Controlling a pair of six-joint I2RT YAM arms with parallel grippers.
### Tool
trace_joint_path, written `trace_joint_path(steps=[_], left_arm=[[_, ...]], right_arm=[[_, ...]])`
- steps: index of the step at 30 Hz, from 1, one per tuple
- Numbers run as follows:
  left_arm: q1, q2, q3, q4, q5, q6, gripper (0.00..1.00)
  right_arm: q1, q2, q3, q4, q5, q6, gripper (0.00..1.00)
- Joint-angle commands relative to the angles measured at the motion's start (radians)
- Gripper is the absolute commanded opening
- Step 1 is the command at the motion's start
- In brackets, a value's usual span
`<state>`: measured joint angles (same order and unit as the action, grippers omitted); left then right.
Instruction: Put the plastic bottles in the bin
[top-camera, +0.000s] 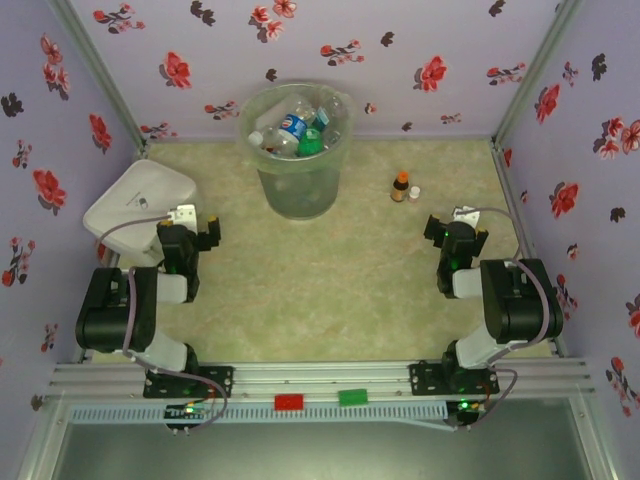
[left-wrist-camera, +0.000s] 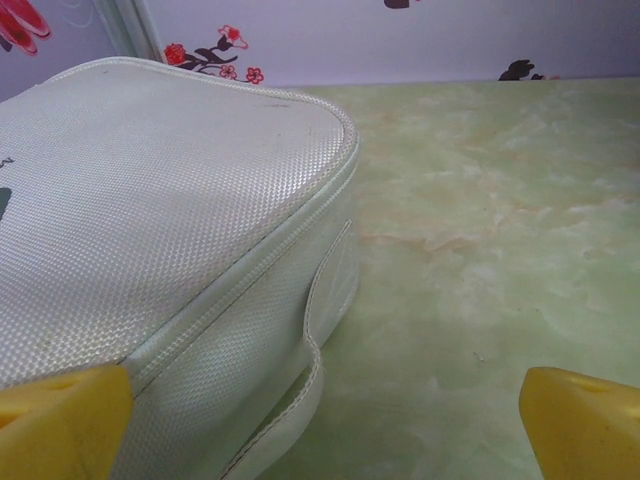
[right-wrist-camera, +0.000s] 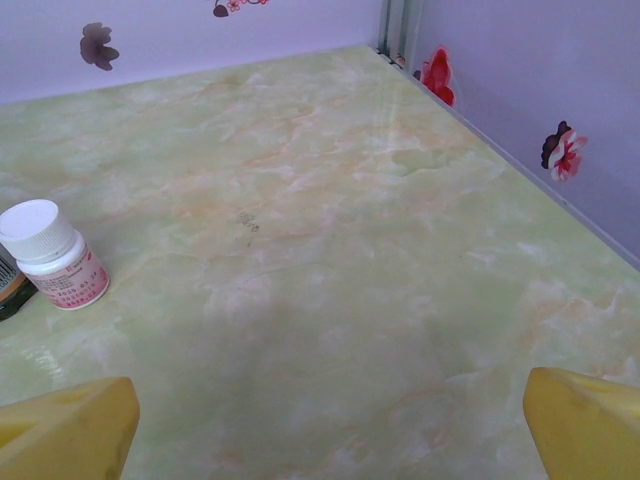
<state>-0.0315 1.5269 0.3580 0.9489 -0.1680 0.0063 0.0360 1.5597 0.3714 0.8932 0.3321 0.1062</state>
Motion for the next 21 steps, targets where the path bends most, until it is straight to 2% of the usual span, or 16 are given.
trace_joint_path(steps=[1, 21], left_arm=[[0.013, 0.018, -0.006, 0.024, 0.009, -0.018, 1.0], [0.013, 0.019, 0.012, -0.009, -0.001, -0.023, 1.0]], right_arm=[[0.001, -0.002, -0.006, 0.03, -0.004, 0.013, 0.99], [0.001, 0.0, -0.003, 0.027, -0.004, 0.012, 0.99]])
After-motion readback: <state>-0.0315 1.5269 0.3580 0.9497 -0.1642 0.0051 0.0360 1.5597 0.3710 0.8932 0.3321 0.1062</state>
